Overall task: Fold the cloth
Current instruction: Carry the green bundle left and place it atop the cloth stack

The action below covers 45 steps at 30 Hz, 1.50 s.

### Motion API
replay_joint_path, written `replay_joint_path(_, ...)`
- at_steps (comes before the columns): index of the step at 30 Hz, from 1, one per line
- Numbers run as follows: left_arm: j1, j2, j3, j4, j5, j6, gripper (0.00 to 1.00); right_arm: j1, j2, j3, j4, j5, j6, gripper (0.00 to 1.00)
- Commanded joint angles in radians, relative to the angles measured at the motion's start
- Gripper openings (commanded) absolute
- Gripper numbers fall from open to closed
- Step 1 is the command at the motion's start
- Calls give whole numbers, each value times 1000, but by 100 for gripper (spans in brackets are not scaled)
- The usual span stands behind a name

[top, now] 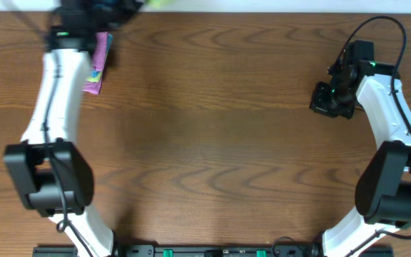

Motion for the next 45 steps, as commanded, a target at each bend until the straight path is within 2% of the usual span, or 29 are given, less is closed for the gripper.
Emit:
replay_joint_path(1, 104, 2, 6, -24, 45, 22, 5, 15, -26, 16, -12, 1, -15, 2)
replay_joint_path(5, 206, 11, 6, -120, 39, 96, 6, 38, -26, 16, -15, 1, -15, 1)
replay_joint_path(10, 256, 23, 6, -190, 22, 200, 6, 66, -26, 16, -14, 2, -15, 1)
replay_joint_path(22, 271, 75, 6, -187, -107, 232, 6, 91, -26, 16, 18, 2, -20, 1)
replay_joint_path(35, 279, 185, 6, -182, -137, 270, 5, 91, -26, 16, 2, 1, -19, 2)
replay_joint_path(45, 312, 185, 6, -325, -184, 306, 6, 91, -26, 16, -1, 1, -19, 2)
